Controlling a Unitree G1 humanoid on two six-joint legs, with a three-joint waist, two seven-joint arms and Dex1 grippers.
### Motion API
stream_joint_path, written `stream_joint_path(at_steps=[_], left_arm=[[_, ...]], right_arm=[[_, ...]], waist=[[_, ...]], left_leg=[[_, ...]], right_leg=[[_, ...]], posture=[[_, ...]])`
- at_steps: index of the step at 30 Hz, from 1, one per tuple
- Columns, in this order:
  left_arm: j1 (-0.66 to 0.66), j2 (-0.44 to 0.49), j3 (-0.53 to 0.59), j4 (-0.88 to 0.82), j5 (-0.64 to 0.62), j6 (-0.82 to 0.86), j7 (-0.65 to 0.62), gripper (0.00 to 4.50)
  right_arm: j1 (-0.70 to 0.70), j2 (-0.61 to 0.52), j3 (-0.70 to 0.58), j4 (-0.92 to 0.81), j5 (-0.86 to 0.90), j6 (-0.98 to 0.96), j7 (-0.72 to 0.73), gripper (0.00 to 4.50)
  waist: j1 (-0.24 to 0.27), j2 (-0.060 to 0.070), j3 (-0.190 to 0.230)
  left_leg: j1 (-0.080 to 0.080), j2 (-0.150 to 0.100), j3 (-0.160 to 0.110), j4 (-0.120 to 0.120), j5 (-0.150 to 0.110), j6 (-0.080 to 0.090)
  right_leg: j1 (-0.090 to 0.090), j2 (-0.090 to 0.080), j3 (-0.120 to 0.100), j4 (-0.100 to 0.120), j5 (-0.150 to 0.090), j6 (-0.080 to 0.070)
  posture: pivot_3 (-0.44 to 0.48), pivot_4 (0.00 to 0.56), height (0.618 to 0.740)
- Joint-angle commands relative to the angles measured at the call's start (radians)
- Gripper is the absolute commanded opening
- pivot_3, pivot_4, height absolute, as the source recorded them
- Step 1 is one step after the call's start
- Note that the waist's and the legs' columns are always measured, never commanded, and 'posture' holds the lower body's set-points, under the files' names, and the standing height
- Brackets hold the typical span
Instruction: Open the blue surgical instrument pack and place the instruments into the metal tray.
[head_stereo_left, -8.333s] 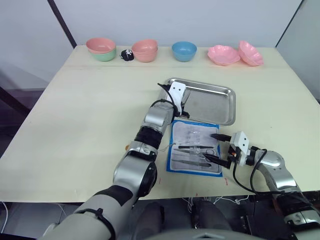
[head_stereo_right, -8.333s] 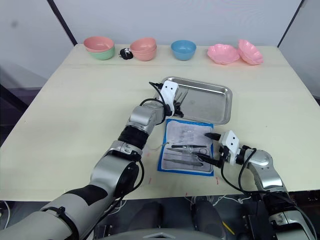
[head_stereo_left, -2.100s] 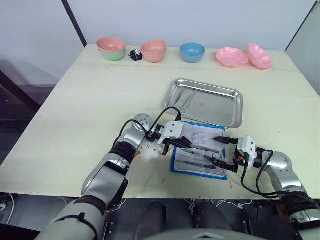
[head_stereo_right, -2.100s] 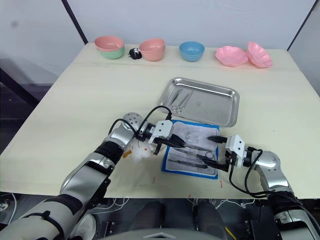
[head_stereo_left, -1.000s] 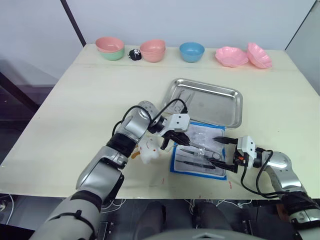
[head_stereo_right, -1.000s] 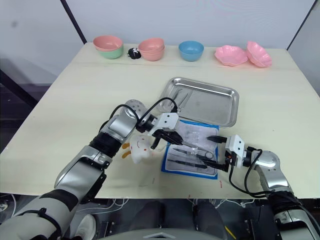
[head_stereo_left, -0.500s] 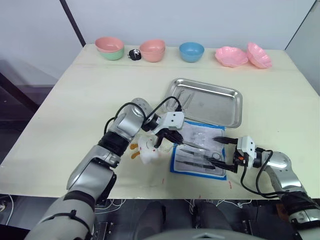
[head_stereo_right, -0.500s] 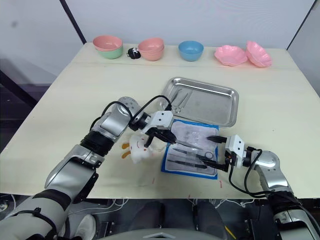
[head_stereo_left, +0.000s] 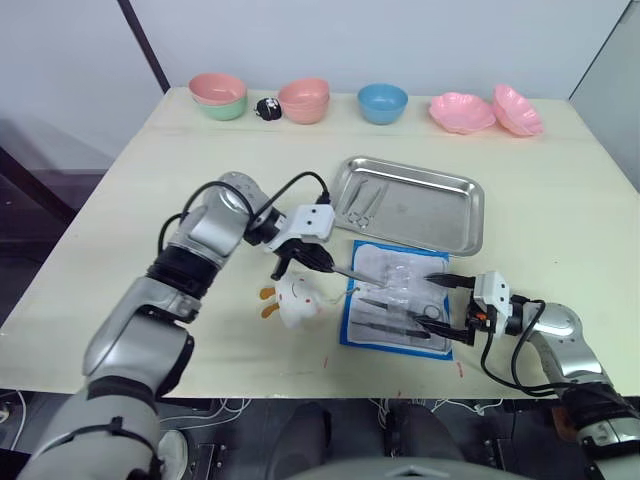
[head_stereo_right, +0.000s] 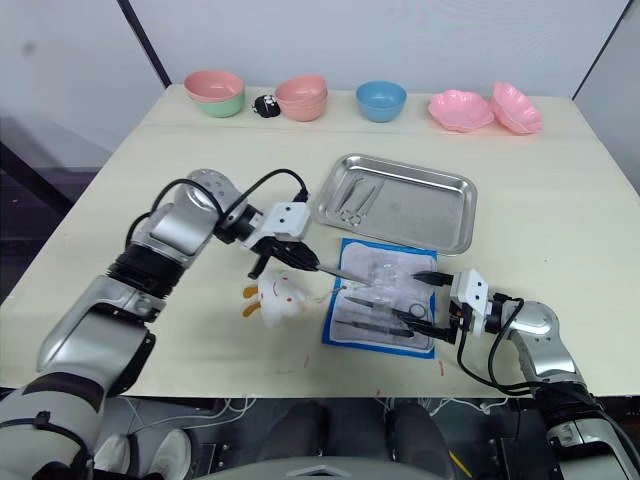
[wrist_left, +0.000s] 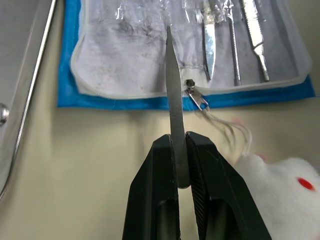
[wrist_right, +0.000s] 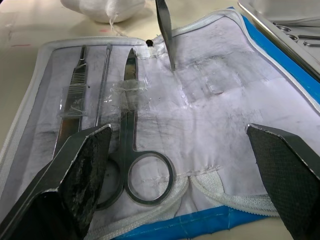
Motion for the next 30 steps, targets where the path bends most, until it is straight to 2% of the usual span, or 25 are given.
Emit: stream_joint_path(at_steps=[1,4,7,11,15,18,22,30], left_arm=[[-0.039,0.063,-0.034,-0.056,-0.095,0.039,-0.050,0.04],[-0.057,0.124,-0.080,-0.066,-0.158,0.036,-0.050,0.04],[-0.070,0.101,-0.046,-0.042,-0.188,0.080,-0.050,0.04],[-0.067,-0.025,0.085,-0.004,-0.251,0.156,0.062,0.04],[-0.049,-0.125,0.167,-0.006,-0.256,0.222,0.205,0.04],[-0.054,-0.241,0.251,0.003,-0.249,0.307,0.434,0.04],[-0.054,-0.355,0.288,-0.002,-0.173,0.372,0.707,0.04],[-0.045,-0.522,0.306,0.036,-0.059,0.469,1.057,0.04]], right_arm=[[0.051,0.002,0.073,0.092,-0.101,0.031,0.008,4.50],[0.051,0.002,0.074,0.092,-0.101,0.031,0.009,4.50],[0.053,0.002,0.074,0.090,-0.100,0.031,0.009,4.50],[0.060,0.003,0.073,0.091,-0.100,0.031,0.006,4.50],[0.063,0.002,0.072,0.096,-0.103,0.025,0.002,4.50],[0.065,0.001,0.071,0.094,-0.101,0.025,0.001,4.50],[0.067,-0.001,0.070,0.091,-0.098,0.028,0.002,4.50],[0.061,0.000,0.069,0.100,-0.091,0.026,0.015,4.50]], waist=[[0.000,0.000,0.000],[-0.001,0.001,0.001],[0.000,0.000,0.000],[0.001,0.000,0.001],[-0.002,0.000,0.001],[0.001,-0.003,0.000],[0.002,-0.002,0.000],[0.002,-0.002,0.000]], left_leg=[[0.000,0.000,0.000,0.000,0.000,0.000],[0.000,0.000,0.000,0.000,0.000,0.000],[0.000,0.000,-0.001,0.000,0.000,0.000],[0.000,-0.001,-0.001,0.000,0.000,0.000],[0.000,-0.001,-0.002,0.000,0.000,0.000],[0.000,0.000,-0.003,0.001,0.000,0.000],[0.000,-0.001,-0.004,0.001,0.000,0.000],[0.000,-0.002,-0.004,0.001,0.000,0.000]], right_leg=[[0.000,0.000,0.000,0.000,0.000,0.000],[0.000,0.000,0.000,0.000,0.000,0.000],[0.000,0.000,-0.001,0.000,0.000,0.001],[0.000,0.000,-0.001,0.000,-0.001,0.002],[0.000,0.000,-0.001,0.000,-0.002,0.003],[0.000,0.000,-0.002,0.000,0.000,0.001],[0.001,-0.001,-0.002,0.000,0.000,0.002],[0.001,-0.001,-0.002,0.000,0.000,0.001]], posture=[[0.000,0.150,0.740],[0.000,0.150,0.740],[0.000,0.150,0.740],[0.000,0.150,0.740],[0.000,0.150,0.740],[0.000,0.150,0.740],[0.000,0.150,0.740],[0.000,0.150,0.740]])
